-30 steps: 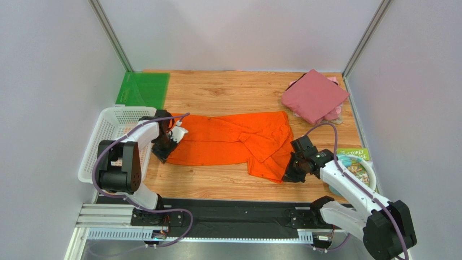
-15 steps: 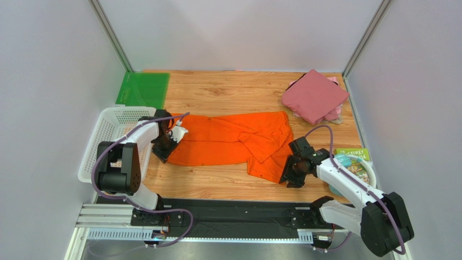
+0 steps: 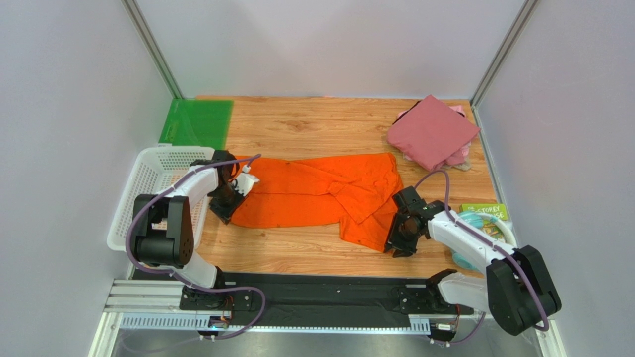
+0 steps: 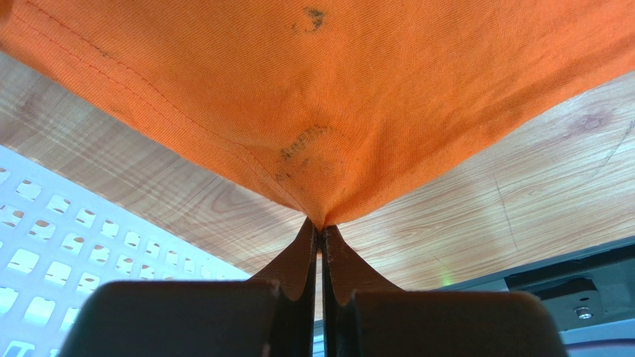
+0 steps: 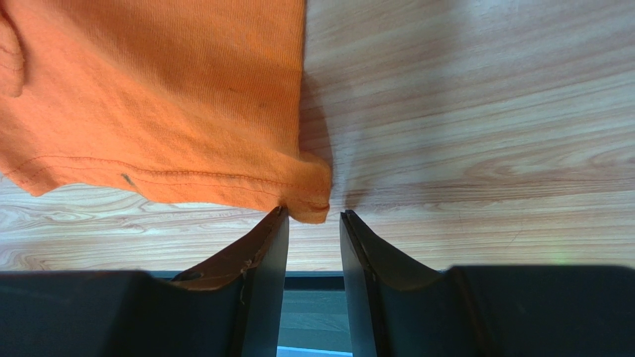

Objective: Fold and stack the t-shirts
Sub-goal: Fold the tshirt

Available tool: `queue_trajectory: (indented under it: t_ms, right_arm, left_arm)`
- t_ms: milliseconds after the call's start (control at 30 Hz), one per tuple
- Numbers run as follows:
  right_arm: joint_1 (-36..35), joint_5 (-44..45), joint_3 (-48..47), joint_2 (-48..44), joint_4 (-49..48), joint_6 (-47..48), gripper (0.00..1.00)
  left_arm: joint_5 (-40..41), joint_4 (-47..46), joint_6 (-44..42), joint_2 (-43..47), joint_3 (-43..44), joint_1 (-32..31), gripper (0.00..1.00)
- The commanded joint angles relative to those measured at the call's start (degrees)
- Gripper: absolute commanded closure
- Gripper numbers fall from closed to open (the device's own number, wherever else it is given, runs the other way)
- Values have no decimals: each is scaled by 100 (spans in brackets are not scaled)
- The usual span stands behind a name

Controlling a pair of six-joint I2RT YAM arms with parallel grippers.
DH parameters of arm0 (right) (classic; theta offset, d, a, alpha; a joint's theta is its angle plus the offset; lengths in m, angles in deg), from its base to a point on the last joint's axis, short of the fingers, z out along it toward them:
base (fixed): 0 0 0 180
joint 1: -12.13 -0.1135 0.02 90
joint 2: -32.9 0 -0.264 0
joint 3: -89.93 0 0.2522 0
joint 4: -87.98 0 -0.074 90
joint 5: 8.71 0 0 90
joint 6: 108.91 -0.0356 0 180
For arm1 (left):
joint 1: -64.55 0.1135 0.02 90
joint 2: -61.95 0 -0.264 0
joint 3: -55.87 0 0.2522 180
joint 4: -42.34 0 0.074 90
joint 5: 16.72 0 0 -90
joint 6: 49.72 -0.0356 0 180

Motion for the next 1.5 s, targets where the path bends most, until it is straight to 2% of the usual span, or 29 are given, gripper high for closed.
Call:
queue_trajectory:
  t_ms: [0,200,467,633,967,1467]
  right_arm:
    - [-3,152,-216,100,-313,72,64]
    - [14,108,-155,320,-637,28,76]
    - [14,99,-58,496,-823,36,81]
    - [14,81,-93,294,-718,63,100]
    - [14,406,-330,-952,581,45,100]
    - [-91,125,-514,-2456,2234,-394,100]
  left_arm:
    - [-121,83,-100,167,14,47,100]
    - [-95,83,-126,184,-4,47,100]
    - [-95,109,-126,193,-4,47,100]
    - [-95,118,-100,167,14,47,100]
    - [-139,469,-284,421,207,47,100]
    - [-262,1093,-592,967,444,47,100]
